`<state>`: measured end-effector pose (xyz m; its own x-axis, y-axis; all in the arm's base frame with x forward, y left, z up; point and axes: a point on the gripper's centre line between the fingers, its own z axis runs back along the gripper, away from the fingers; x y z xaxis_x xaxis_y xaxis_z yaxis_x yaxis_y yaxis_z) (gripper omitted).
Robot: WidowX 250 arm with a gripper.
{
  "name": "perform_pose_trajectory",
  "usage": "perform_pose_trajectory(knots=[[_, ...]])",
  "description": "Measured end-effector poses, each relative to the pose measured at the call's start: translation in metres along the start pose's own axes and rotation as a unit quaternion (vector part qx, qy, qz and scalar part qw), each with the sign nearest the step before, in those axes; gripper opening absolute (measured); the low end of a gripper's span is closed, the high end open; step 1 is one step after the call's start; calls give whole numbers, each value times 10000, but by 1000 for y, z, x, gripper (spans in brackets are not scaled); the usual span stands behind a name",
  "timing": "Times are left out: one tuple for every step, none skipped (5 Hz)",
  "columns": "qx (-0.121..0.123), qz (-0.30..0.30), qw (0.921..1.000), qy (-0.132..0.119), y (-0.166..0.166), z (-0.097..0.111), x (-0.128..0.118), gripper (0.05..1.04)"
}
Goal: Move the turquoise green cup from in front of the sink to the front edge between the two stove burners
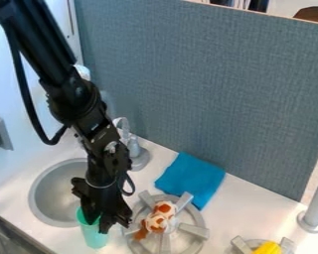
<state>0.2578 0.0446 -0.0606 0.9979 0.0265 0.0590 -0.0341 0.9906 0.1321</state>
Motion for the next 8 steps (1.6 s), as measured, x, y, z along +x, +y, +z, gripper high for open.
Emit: perform_pose_trajectory(knots=[[-26,-14,10000,-3,1,-1,0,155],[-290,40,9996,48,2,2,-2,80],[-571,-89,9974,-434,-3,33,12,77],[-507,-717,9923,-875,-31,57,11,77],[-443,-1399,9852,-890,-59,58,-2,77],[-608,-1968,9751,-822,-82,56,-16,77],[-832,-2659,9570,-808,-116,56,-35,77],[-969,-3020,9452,-769,-136,54,-43,77]])
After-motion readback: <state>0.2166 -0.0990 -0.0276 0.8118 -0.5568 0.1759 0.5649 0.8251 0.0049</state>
